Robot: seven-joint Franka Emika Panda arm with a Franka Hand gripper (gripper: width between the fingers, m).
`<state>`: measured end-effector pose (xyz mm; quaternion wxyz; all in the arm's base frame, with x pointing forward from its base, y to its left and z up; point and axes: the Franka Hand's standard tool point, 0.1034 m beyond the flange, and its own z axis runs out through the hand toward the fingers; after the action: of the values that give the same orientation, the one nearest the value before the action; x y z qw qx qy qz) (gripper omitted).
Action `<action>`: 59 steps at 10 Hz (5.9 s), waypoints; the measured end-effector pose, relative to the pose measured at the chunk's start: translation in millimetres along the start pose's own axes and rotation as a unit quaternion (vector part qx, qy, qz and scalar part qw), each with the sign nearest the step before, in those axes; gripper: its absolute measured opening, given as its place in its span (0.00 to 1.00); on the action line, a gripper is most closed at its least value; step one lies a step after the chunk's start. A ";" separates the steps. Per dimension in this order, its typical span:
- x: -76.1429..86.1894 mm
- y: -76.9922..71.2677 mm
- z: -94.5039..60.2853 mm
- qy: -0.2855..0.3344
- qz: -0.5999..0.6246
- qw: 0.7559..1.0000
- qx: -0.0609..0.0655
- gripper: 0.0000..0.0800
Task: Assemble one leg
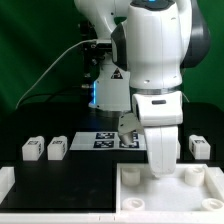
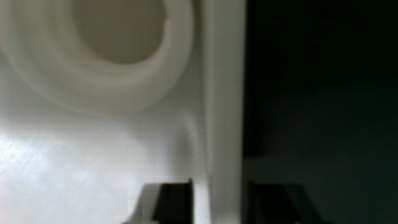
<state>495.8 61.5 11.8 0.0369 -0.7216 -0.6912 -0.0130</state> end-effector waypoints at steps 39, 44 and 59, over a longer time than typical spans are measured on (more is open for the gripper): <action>112.4 -93.4 -0.7 -0.314 0.657 0.649 0.223 0.81; 123.6 -107.6 -0.2 -0.309 0.661 0.644 0.231 0.81; 115.8 -128.1 18.5 -0.312 0.659 0.644 0.231 0.36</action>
Offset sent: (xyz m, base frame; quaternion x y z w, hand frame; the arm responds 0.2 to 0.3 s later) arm 0.0000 0.0000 0.0000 0.0000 0.0000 0.0000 1.0000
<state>372.3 183.6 5.9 -0.0171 -0.9159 0.0157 0.4006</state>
